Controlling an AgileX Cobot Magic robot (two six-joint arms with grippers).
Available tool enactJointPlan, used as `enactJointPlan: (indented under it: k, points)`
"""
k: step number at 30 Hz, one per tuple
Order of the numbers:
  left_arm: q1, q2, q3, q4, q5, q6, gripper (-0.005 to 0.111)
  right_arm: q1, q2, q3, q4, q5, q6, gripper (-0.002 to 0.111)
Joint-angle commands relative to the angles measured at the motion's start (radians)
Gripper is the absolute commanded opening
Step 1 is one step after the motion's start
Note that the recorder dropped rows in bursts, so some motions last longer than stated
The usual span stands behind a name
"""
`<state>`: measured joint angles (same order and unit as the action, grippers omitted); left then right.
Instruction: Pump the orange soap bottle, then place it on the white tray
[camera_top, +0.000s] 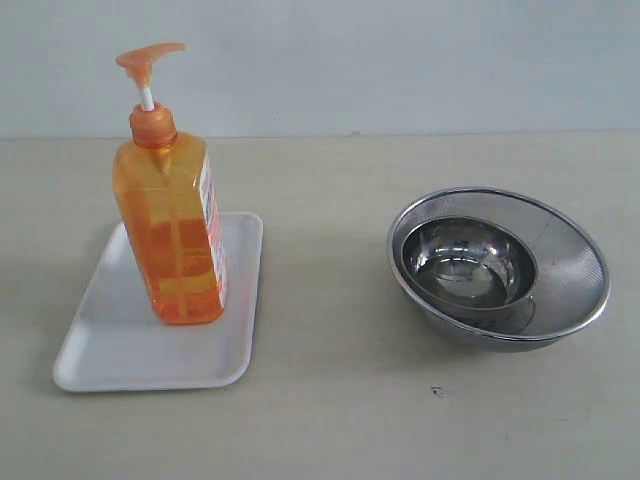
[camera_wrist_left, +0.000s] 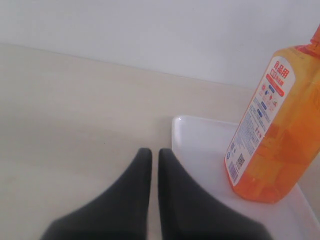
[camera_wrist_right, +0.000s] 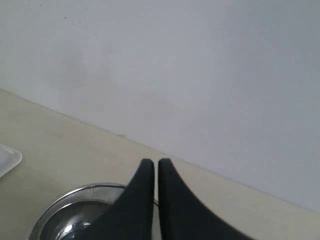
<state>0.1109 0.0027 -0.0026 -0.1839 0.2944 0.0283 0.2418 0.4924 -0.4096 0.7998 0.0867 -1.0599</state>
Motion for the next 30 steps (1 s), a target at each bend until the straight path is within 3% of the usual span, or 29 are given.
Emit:
enactJointPlan:
  k: [1, 11, 18, 30]
  points:
    - [-0.005, -0.003, 0.003, -0.001, 0.002, -0.001, 0.005, -0.006, -0.083, 0.064, 0.004, -0.021, 0.011, 0.0]
    - [-0.005, -0.003, 0.003, -0.001, 0.002, 0.003, 0.005, -0.139, -0.322, 0.265, 0.004, -0.037, 0.084, 0.0]
    - [-0.005, -0.003, 0.003, -0.001, 0.002, 0.003, 0.005, -0.141, -0.449, 0.41, 0.006, -0.044, 0.132, 0.0]
    - [-0.005, -0.003, 0.003, -0.001, 0.002, 0.003, 0.005, -0.141, -0.449, 0.41, 0.006, -0.045, 0.161, 0.0]
